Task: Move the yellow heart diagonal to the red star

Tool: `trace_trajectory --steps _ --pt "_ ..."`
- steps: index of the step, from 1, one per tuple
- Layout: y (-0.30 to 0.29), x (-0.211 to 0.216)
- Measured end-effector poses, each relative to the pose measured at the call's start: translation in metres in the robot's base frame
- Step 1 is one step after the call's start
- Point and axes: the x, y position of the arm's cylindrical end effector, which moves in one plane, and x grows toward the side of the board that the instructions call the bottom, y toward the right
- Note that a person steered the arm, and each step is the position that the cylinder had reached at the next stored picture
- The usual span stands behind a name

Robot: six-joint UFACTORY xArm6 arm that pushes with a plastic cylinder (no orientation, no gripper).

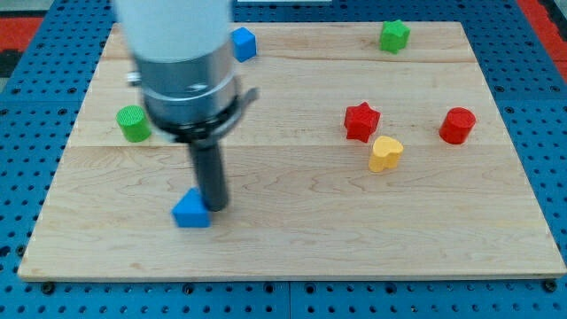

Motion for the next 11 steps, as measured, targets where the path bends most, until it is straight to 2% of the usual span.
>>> trace_trajectory --steps 1,3,4,8,11 --pt "-0.078 0.009" --pt "0.014 0.018" --pt "0.034 -0.007" --pt "0.030 -0.059" --pt "0.030 -0.071"
